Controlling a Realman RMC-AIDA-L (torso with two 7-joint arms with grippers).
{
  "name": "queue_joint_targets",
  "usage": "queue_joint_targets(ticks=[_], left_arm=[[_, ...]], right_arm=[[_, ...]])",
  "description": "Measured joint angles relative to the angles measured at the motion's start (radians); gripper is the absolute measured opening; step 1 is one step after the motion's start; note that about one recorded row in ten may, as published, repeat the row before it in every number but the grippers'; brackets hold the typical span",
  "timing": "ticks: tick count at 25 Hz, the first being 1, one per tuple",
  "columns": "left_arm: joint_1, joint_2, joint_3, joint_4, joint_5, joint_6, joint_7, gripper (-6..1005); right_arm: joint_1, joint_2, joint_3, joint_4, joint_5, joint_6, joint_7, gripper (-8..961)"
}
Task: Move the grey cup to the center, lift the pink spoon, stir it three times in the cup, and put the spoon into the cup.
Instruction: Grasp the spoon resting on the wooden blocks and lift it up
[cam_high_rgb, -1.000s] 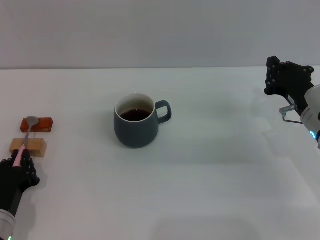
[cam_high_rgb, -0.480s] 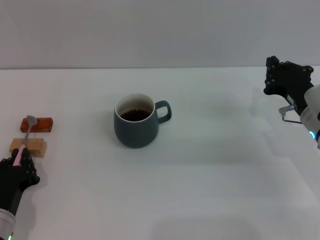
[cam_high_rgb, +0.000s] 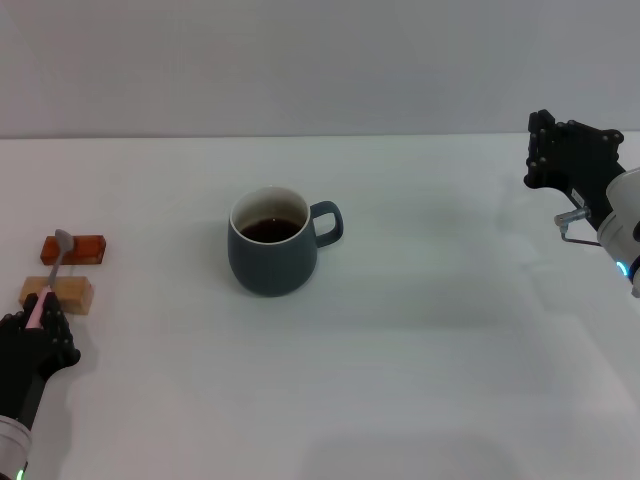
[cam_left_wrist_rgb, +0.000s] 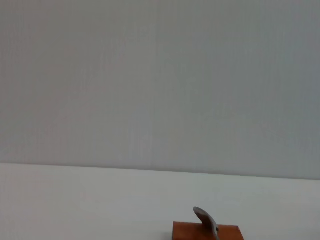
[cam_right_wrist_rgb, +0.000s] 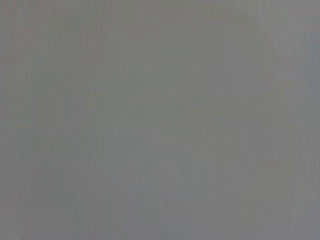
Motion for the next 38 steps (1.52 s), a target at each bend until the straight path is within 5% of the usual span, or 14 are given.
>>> queue_joint_targets(ticks=[38], left_arm=[[0.049,0.02,-0.008,-0.147,0.005,0.004,0.031,144]], right_arm=[[-0.003,-0.002,0.003,0.001,0.001,-0.002,0.0,30]])
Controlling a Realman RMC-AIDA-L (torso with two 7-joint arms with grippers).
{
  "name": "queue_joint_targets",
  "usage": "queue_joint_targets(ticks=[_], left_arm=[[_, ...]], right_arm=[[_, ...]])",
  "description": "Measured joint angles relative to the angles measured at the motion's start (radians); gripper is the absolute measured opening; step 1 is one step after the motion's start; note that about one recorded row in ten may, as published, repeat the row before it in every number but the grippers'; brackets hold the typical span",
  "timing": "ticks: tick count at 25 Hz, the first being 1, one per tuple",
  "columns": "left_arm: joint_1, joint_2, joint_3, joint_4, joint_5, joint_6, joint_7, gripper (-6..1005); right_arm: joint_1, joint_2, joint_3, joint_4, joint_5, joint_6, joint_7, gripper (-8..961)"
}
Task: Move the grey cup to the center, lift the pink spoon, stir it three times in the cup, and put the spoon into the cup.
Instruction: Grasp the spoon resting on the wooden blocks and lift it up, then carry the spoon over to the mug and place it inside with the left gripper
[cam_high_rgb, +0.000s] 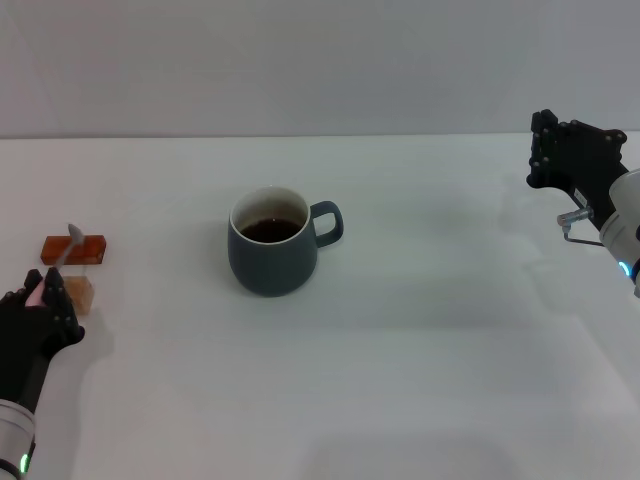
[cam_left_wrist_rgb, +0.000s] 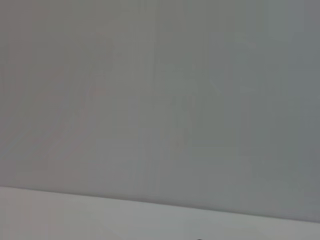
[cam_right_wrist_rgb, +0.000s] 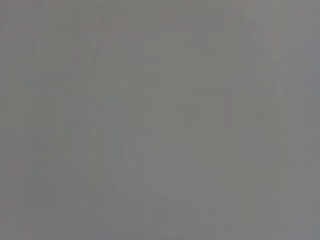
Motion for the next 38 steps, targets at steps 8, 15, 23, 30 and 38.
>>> queue_joint_targets(ticks=[8,15,23,30,38], left_arm=[[0.039,0.027,-0.019,-0.097,0.001,-0.011,0.0,145],[0.101,0.097,-0.053,-0.294,0.001,-0.131,0.001,145],[0.176,0.177,-0.168,-0.573,0.045,-0.404,-0.004,146],[0.222,0.174,-0.286,-0.745,0.107,-0.644,-0.005,146],[0.22,0.173,-0.396,-0.931,0.132,-0.954,0.005,147]], right_arm=[[0.0,0.0,-0.002,-0.002,0.002,-0.001,0.0,31],[0.0,0.0,0.0,-0.003,0.003,-0.002,0.0,31],[0.0,0.0,0.006,-0.003,0.002,-0.002,0.0,31],[-0.011,0.0,0.033,-0.005,0.005,-0.008,-0.001,30],[-0.045,0.001,0.129,0.011,0.005,-0.009,-0.045,31]])
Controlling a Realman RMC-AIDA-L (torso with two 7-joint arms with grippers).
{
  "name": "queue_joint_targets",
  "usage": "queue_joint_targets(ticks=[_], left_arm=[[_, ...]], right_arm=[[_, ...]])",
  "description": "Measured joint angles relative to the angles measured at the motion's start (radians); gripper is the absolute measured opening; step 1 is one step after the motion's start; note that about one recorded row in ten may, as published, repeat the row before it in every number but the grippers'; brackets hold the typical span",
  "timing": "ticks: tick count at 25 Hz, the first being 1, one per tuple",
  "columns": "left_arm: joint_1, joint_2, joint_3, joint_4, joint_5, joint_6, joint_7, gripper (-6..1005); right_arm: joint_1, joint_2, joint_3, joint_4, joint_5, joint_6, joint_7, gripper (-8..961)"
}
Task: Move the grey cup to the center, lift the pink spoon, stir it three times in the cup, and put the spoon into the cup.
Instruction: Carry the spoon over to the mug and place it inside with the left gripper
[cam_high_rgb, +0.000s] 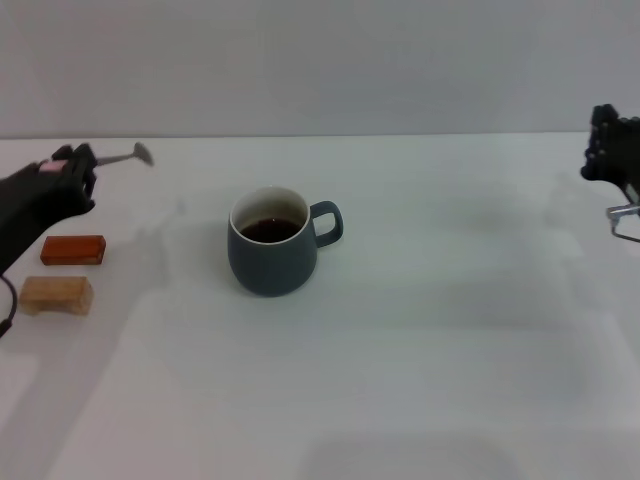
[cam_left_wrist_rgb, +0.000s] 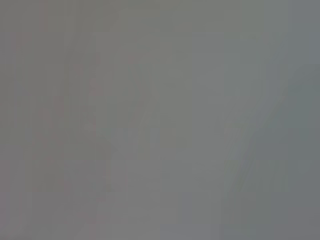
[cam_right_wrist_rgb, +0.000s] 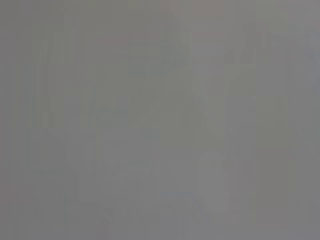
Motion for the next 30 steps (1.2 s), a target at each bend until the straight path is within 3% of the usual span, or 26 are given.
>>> queue_joint_targets(ticks=[6,7,9,13,14,22,30], left_arm=[[-0.031,-0.02,-0.103,-0.111,0.0,-0.253,0.036,147],[-0.05,-0.048,-0.153,-0.15,-0.004,-0.374,0.08,147],[-0.064,-0.077,-0.194,-0.178,-0.006,-0.473,0.128,147],[-0.106,-0.168,-0.305,-0.23,-0.008,-0.7,0.244,148],[-0.116,-0.178,-0.322,-0.238,-0.011,-0.742,0.259,148],[-0.235,-0.181,-0.386,-0.222,-0.047,-0.93,0.307,148],[-0.33,-0.182,-0.434,-0.118,-0.031,-0.978,0.329,149]], right_arm=[[-0.026,0.0,0.038,0.018,0.0,0.0,-0.004,30],[-0.031,-0.001,0.046,0.019,0.0,0.0,-0.005,30],[-0.033,-0.001,0.048,0.019,0.0,0.0,-0.005,31],[-0.036,-0.001,0.05,0.019,0.0,0.0,-0.005,31],[-0.037,-0.001,0.05,0.019,0.0,0.0,-0.005,31],[-0.054,-0.001,0.055,0.032,-0.003,0.0,-0.005,30],[-0.1,0.0,0.048,0.081,-0.005,-0.001,-0.006,31]])
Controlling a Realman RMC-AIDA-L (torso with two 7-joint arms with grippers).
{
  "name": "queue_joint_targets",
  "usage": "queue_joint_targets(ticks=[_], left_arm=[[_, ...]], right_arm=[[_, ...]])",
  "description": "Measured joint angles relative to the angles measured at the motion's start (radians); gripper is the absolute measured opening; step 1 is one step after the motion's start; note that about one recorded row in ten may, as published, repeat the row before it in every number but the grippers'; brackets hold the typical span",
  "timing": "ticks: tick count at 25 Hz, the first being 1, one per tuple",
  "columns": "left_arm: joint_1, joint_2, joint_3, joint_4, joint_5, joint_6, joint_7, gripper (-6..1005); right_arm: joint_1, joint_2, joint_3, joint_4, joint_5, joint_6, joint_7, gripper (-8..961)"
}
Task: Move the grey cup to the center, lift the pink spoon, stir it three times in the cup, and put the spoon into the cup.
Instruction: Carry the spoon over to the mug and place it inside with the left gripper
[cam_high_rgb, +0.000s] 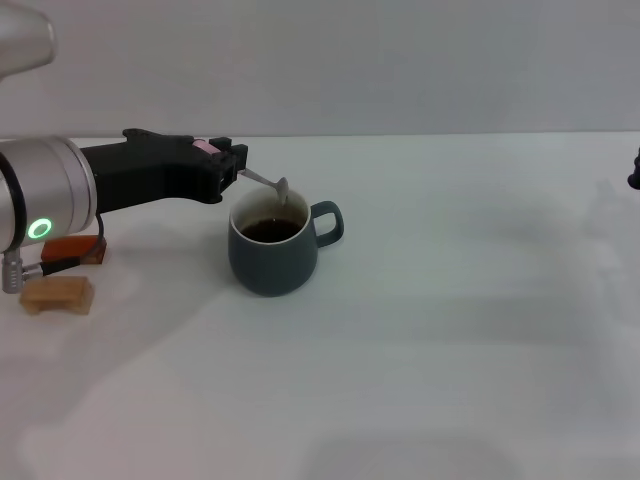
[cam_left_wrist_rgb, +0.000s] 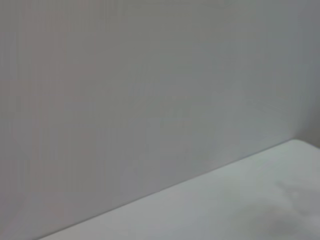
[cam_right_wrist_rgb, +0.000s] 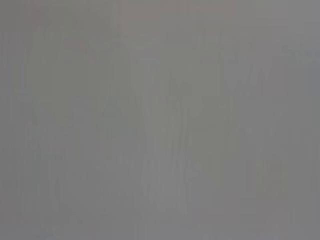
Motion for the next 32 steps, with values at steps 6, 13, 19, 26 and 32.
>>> queue_joint_targets(ticks=[6,13,19,26,32], left_arm=[[-0.063,0.0,-0.024,0.089,0.007,-0.016,0.033,149],[-0.106,0.0,-0.04,0.153,0.031,-0.023,0.06,150],[-0.14,-0.001,-0.055,0.209,0.051,-0.027,0.088,150],[-0.172,-0.001,-0.057,0.282,0.056,-0.025,0.118,151],[-0.189,0.0,-0.067,0.319,0.058,-0.027,0.132,151]], right_arm=[[-0.035,0.002,-0.002,0.033,-0.001,0.0,0.0,30],[-0.074,0.002,-0.012,0.065,-0.001,-0.001,0.0,30],[-0.095,0.003,-0.014,0.082,-0.001,-0.001,0.0,30],[-0.108,0.004,-0.028,0.097,-0.001,-0.001,0.0,31],[-0.11,0.005,-0.035,0.097,0.002,0.0,0.0,31]])
